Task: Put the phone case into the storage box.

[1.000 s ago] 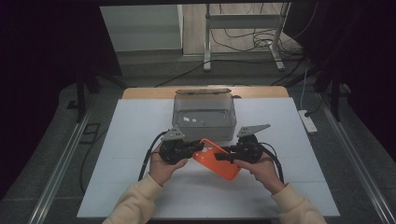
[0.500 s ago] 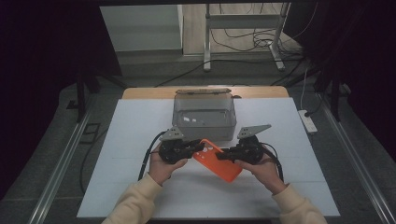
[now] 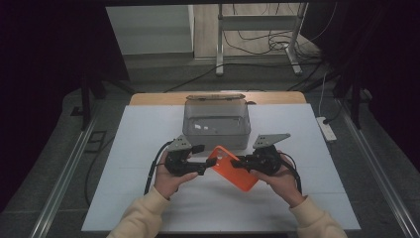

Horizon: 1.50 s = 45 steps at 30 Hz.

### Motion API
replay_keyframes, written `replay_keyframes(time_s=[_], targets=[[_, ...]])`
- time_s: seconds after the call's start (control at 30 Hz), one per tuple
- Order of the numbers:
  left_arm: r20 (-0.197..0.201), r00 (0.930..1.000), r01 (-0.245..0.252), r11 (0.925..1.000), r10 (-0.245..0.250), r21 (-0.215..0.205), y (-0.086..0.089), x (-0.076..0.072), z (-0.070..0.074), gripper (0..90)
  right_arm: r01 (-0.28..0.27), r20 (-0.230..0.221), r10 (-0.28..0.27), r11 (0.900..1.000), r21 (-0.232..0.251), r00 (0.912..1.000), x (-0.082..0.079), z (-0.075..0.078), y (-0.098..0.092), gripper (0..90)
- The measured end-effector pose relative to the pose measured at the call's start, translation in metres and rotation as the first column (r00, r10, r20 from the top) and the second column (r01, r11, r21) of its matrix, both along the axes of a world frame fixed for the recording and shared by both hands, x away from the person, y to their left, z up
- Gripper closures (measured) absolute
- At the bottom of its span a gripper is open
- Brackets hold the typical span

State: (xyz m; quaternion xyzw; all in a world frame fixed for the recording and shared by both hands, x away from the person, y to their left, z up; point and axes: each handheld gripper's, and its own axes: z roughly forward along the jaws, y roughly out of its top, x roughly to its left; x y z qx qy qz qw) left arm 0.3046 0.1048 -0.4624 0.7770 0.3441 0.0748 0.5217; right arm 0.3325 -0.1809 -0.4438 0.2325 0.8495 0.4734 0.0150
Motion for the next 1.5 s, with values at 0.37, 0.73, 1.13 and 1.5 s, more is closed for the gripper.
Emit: replay_keyframes(time_s=[0.37,0.73,1.13,1.5], targets=[[0.012,0.9996,-0.027,0.9954,0.026,0.092,0.014,-0.011,-0.007,23.2,0.017,-0.015,-0.017,1.000,0.003,0.9997,0.000,0.002,-0.004,79.5],[-0.001,0.9996,-0.029,0.9930,0.029,0.114,0.022,-0.018,-0.010,20.0,0.018,0.002,-0.018,1.000,0.004,0.9998,-0.001,0.003,-0.005,79.5],[-0.015,0.9990,-0.039,0.9893,0.042,0.140,0.028,-0.024,-0.013,14.4,0.021,0.008,-0.021,1.000,-0.008,0.9997,-0.002,0.003,-0.005,79.5],[-0.036,0.9962,-0.072,0.9851,0.079,0.156,0.043,-0.031,-0.027,13.3,0.029,0.021,-0.029,1.000,-0.009,0.9994,-0.002,0.004,-0.007,79.4]])
